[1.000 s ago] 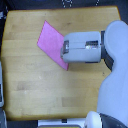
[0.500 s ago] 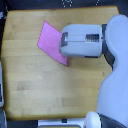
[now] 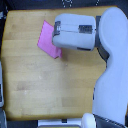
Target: Folding a cloth
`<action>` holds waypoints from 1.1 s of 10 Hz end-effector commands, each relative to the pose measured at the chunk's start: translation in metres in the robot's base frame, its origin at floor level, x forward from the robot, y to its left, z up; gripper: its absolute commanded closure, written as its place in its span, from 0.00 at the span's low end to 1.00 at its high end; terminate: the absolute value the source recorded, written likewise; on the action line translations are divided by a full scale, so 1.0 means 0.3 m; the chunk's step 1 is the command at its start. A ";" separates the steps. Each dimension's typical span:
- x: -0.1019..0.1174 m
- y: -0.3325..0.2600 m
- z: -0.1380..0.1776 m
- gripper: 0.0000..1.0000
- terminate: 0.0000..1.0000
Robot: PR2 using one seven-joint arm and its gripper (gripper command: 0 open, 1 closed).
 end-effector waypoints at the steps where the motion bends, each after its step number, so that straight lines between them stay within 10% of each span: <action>1: 0.076 0.318 -0.039 1.00 0.00; 11: 0.277 0.630 -0.148 1.00 0.00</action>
